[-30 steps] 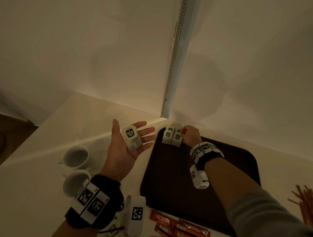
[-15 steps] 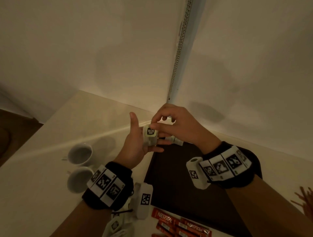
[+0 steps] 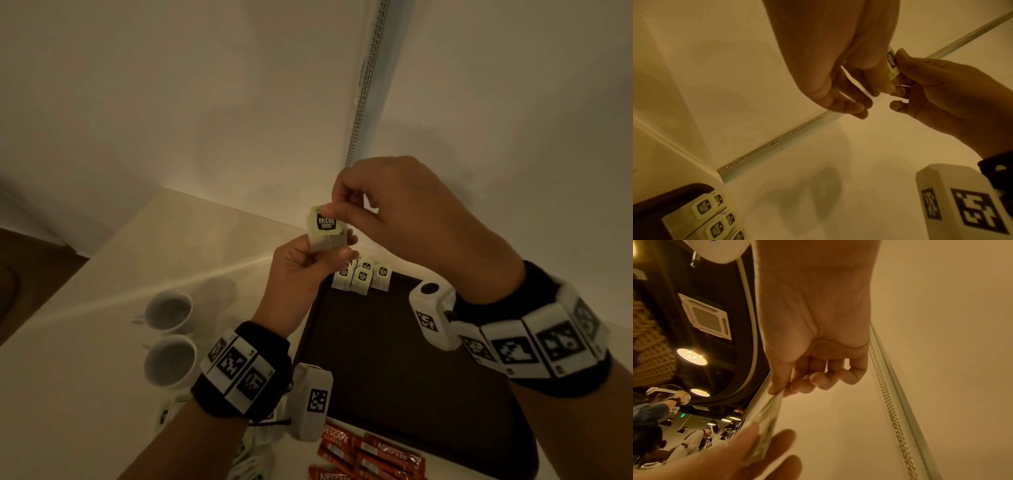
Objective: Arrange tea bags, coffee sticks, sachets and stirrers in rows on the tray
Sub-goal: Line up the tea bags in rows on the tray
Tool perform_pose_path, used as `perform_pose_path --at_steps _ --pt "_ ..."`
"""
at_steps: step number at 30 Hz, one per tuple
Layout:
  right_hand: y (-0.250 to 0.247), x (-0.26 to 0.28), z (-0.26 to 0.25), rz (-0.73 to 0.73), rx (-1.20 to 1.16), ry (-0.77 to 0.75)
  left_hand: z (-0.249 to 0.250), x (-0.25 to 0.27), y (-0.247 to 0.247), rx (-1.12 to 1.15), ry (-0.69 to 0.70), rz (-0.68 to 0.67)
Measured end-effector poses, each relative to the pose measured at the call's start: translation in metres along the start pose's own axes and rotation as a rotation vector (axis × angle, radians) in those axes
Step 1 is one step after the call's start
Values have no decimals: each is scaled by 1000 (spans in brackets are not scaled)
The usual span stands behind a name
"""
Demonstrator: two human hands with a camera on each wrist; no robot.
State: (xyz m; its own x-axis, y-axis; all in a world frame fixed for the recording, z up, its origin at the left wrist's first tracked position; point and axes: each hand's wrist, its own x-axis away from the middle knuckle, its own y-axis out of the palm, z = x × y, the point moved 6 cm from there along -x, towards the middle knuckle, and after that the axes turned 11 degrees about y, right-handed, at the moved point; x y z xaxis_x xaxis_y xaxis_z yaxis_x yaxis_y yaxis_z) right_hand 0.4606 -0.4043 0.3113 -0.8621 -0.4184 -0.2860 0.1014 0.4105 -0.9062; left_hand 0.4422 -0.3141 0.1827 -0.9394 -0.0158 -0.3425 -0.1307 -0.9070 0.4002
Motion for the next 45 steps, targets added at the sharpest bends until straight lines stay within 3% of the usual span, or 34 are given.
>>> perform_pose_path --at_steps 4,11,16,24,33,37,42,45 --pt "-8 4 -4 -28 63 5 5 1 5 5 -6 -41" --pt "-12 6 0 -53 -89 81 8 6 14 78 -48 -121" --pt "-6 10 5 -84 -222 80 11 3 10 113 -51 -43" --pt "-1 16 22 -17 -370 168 7 6 10 72 -43 -80" --pt "5 25 45 -60 -409 226 -10 14 -3 -6 -112 10" --pt "44 39 102 -152 -472 413 -12 27 -43 -115 -146 86" --pt "127 66 187 -326 -286 703 -2 57 -86 -249 -168 89" --pt "169 80 215 -421 -234 791 3 82 -104 -285 -195 113"
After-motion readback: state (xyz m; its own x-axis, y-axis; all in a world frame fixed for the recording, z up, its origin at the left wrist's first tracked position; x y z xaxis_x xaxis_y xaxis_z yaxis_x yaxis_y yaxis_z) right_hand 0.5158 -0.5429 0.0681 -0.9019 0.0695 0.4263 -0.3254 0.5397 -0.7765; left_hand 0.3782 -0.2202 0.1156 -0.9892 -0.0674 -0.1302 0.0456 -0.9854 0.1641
